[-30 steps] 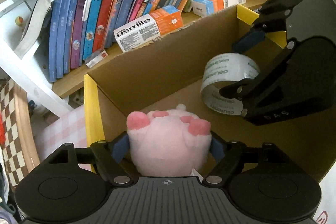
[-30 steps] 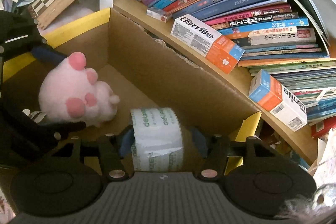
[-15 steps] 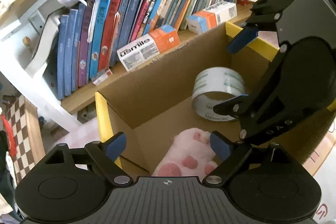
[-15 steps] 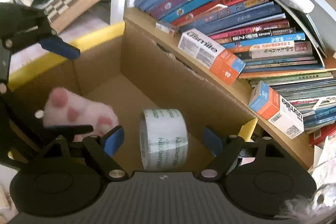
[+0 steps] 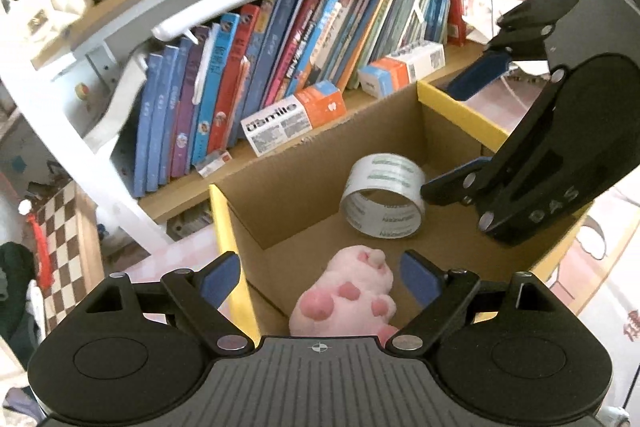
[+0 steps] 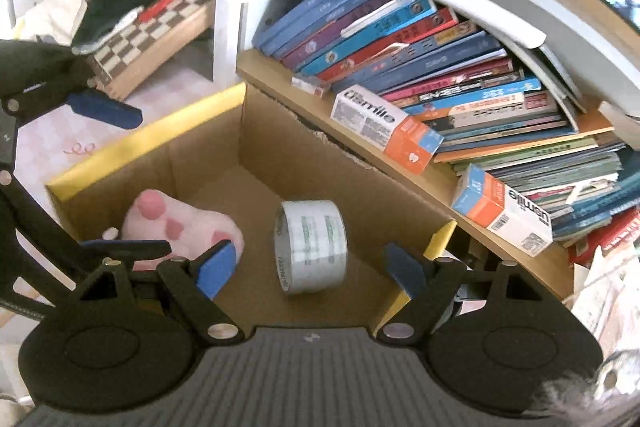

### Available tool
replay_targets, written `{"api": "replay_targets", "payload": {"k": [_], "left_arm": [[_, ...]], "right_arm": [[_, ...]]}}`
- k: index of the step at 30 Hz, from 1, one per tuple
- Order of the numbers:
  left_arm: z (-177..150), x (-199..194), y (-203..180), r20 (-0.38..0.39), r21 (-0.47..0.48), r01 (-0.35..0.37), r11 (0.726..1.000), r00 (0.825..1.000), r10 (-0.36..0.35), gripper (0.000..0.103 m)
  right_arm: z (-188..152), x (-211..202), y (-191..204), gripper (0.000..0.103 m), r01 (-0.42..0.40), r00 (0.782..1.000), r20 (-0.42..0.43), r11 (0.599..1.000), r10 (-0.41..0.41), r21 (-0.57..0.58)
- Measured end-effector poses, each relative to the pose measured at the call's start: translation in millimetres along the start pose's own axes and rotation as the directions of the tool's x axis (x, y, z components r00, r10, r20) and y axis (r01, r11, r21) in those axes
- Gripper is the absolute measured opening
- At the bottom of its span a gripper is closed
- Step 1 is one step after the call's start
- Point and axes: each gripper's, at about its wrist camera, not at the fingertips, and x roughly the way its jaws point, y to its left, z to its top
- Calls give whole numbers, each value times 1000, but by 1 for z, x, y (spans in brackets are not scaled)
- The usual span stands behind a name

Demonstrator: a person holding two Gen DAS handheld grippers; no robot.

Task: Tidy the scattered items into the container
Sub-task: 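Open the left tool over the box while the right tool releases the tape roll, then withdraw both tools from the box back over the table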

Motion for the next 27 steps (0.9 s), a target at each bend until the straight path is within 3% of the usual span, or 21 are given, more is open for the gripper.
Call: {"api": "replay_targets", "payload": {"k": [18, 27], "left_arm": [[-46, -106, -13, 171, -120, 41, 992, 985, -20, 94], [-77, -154, -24, 225, -116, 91, 989, 972, -63, 96]], "right_arm": [[-36, -111, 40, 84, 5, 996, 85, 983, -21, 181], [-69, -153, 80, 85, 6, 996, 88, 963, -31, 268]]}}
